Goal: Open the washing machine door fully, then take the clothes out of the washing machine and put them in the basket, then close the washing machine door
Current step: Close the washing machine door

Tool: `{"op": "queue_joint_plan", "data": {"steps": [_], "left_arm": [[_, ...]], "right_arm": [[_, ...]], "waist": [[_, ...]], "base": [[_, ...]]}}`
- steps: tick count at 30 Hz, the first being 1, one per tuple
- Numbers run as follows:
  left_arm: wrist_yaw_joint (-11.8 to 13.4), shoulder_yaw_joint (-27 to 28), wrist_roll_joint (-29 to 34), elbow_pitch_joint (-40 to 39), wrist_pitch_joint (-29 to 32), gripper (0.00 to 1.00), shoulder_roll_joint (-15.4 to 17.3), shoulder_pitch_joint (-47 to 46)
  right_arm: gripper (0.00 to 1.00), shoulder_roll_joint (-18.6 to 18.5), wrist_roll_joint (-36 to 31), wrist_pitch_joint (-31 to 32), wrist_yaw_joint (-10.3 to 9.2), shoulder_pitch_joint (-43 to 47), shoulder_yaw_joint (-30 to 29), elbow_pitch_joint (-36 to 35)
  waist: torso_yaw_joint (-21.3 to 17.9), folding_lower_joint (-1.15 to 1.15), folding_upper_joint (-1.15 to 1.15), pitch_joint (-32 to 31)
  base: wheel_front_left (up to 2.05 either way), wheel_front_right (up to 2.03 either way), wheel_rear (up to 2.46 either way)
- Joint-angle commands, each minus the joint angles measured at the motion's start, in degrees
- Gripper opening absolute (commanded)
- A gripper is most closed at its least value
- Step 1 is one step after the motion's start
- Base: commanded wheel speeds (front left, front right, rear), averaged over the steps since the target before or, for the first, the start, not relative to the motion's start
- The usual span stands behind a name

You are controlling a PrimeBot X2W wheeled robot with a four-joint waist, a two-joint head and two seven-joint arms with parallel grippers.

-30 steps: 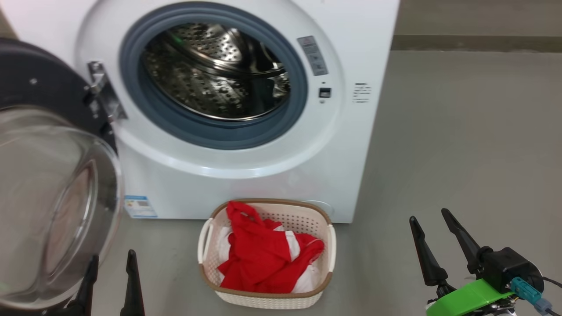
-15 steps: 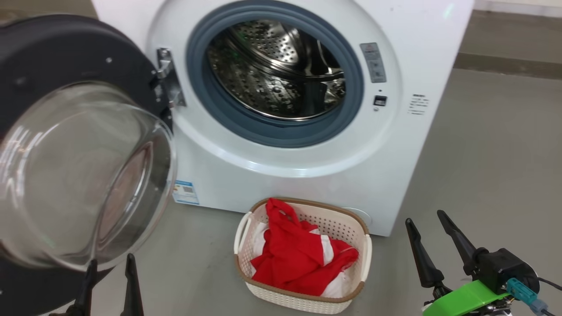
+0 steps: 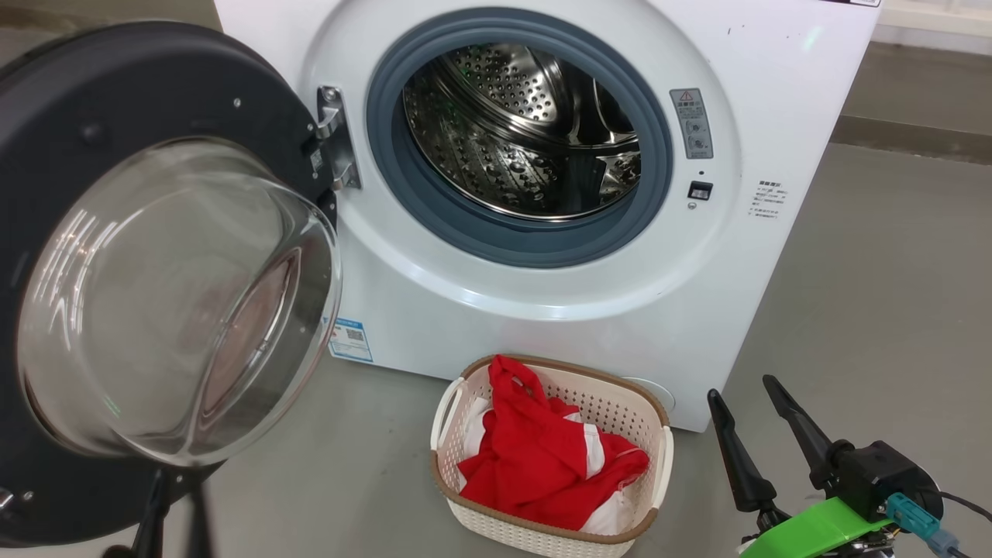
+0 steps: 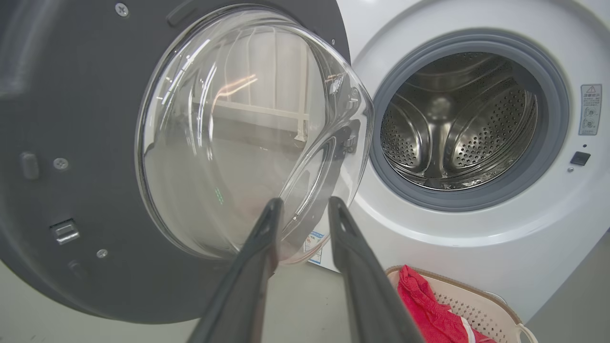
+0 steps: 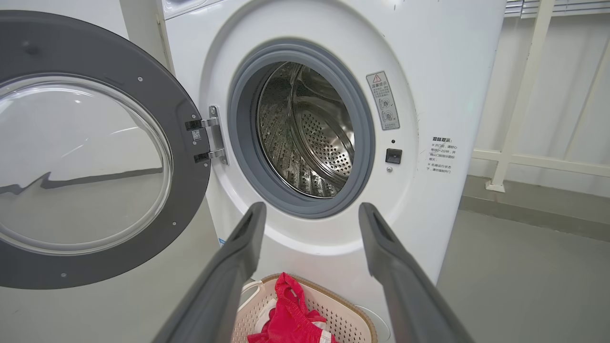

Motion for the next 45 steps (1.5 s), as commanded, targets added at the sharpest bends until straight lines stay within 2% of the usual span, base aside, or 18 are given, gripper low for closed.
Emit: {"op": "queue_joint_plan", "data": {"steps": [1,6,13,17,20,21,27,32,36,37,45], "left_arm": [[0.87,2.61,-0.11,-1.50,-0.13,0.00,1.51,-1.26],[1.57,5.47,-0.34,-4.96,-1.44,0.00,3.98,-4.59],[2.21,10.77,0.31,-10.67,-2.14,0.00,10.93,-13.69],[3.44,14.96,-0.47,-9.80,-2.03,0.00,15.51,-20.11],[3.42,19.00,-5.55,-5.07,-0.27,0.00,17.35,-25.53],[3.48,21.27,-8.03,-0.54,1.34,0.00,19.23,-28.60],[5.33,24.72,-11.68,15.45,8.53,0.00,24.55,-35.49],[5.83,26.20,-15.84,26.99,17.04,0.00,27.21,-41.14],[4.39,27.23,-20.88,34.09,27.10,0.00,28.32,-45.03],[4.39,27.23,-20.88,34.09,27.10,0.00,28.32,-45.03],[0.60,30.81,-30.43,39.26,42.66,0.00,29.30,-47.99]], "right_arm": [[1.00,-0.67,0.71,-0.37,0.28,-0.55,1.45,-1.18],[1.00,-0.81,0.71,-0.37,0.28,-0.34,1.43,-1.16],[1.00,-1.08,0.66,-0.37,0.28,-0.40,1.82,-1.05],[1.00,-1.46,0.71,-0.37,0.28,-0.72,1.80,-1.01],[1.00,-1.66,0.65,-0.37,0.28,-0.72,1.82,-0.93],[1.00,-1.79,0.70,-0.37,0.28,-0.76,1.69,-0.94],[1.00,-2.12,0.58,-0.37,0.28,-0.92,1.82,-0.78],[1.00,-2.29,0.64,-0.37,0.28,-1.04,2.02,-0.63],[1.00,-2.40,0.64,-0.37,0.28,-1.22,2.22,-0.51],[1.00,-2.40,0.64,-0.37,0.28,-1.22,2.22,-0.51],[1.00,-2.69,0.77,-0.37,0.28,-0.90,2.09,-0.40]], "waist": [[-0.11,0.00,0.00,-0.05],[-0.34,0.00,0.00,-0.18],[-1.11,0.00,0.00,-0.05],[-1.75,0.00,0.00,0.36],[-2.24,0.00,0.00,0.61],[-2.46,0.00,0.00,0.80],[-3.02,0.00,0.00,1.29],[-3.38,0.00,0.00,1.37],[-3.56,0.00,0.00,1.58],[-3.56,0.00,0.00,1.58],[-3.76,0.00,0.00,2.18]], "base": [[0.00,0.00,0.00],[0.00,0.00,0.00],[0.00,0.00,0.00],[0.00,0.00,0.00],[0.00,0.00,0.00],[0.00,0.00,0.00],[0.00,0.00,0.00],[0.00,0.00,0.00],[0.00,0.00,0.00],[0.00,0.00,0.00],[0.00,0.00,0.00]]}}
